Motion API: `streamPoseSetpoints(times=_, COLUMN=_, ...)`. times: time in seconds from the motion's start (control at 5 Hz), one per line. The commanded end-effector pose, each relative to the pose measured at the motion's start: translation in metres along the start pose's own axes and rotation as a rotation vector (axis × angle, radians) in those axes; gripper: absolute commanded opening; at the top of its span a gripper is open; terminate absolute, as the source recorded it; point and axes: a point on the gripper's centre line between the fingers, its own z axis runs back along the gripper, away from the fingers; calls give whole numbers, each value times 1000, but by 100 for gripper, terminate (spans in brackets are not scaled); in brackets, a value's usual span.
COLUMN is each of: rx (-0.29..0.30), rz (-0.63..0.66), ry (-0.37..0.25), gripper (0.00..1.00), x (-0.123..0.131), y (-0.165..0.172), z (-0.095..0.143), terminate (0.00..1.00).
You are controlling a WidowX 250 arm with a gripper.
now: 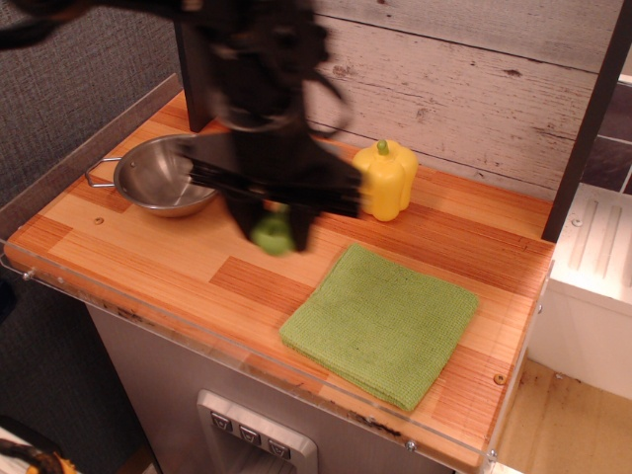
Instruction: Move the spatula and put it on the green table cloth.
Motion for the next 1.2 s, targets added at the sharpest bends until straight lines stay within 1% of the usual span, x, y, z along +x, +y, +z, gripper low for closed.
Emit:
streamPoseSetpoints(times=0.0, rx=-40, rz=-16, ry=49, gripper=0, x=-14, y=-54, z=-4, terminate=0)
streamPoseSetpoints(times=0.2, rx=-27, rz=-4, ry=111, gripper=0, x=-23, y=-50, z=-33, terminate=0)
streamPoseSetpoints(times=0.4, rx=-9, rz=-1, ry=117, gripper=0, x=-26, y=-42, z=-53, terminate=0)
streamPoseSetpoints(times=0.6, rx=-20, rz=-68, ry=122, gripper=0, x=-21, y=-37, z=-67, terminate=0)
streamPoseSetpoints(times=0.8, rx=-25, rz=-100, ry=154, gripper=0, x=-18, y=-33, z=-76, terminate=0)
streamPoseSetpoints(times=1.0, rx=-19, rz=-144, ry=188, gripper=100, x=-17, y=-33, z=-77, terminate=0)
